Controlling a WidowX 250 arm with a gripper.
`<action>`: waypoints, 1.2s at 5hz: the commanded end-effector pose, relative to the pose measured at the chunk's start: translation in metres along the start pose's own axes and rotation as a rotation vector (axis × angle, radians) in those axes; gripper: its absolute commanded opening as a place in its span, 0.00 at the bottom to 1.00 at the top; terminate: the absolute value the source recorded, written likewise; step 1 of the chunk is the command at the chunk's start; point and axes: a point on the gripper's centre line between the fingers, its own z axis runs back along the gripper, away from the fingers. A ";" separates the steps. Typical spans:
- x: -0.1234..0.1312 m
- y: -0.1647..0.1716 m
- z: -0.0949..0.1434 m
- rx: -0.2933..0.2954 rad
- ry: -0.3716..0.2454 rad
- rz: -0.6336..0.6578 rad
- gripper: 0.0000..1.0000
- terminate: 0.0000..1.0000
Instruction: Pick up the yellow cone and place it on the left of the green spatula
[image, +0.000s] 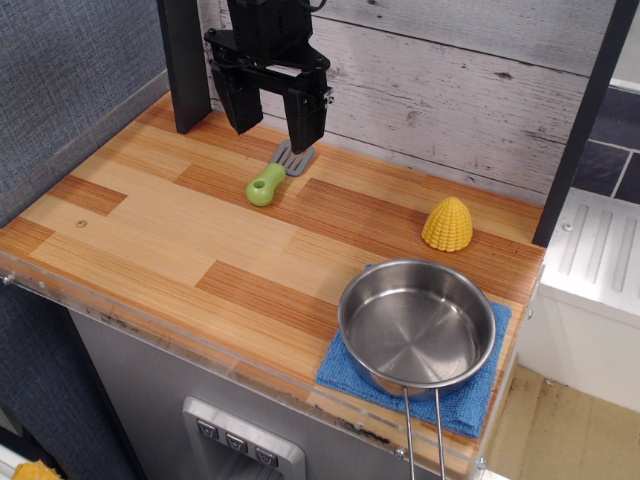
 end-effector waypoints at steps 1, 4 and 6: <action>0.000 0.000 0.000 0.000 0.000 0.000 1.00 0.00; 0.054 -0.093 -0.043 0.002 0.024 -0.080 1.00 0.00; 0.078 -0.122 -0.069 0.037 0.035 -0.116 1.00 0.00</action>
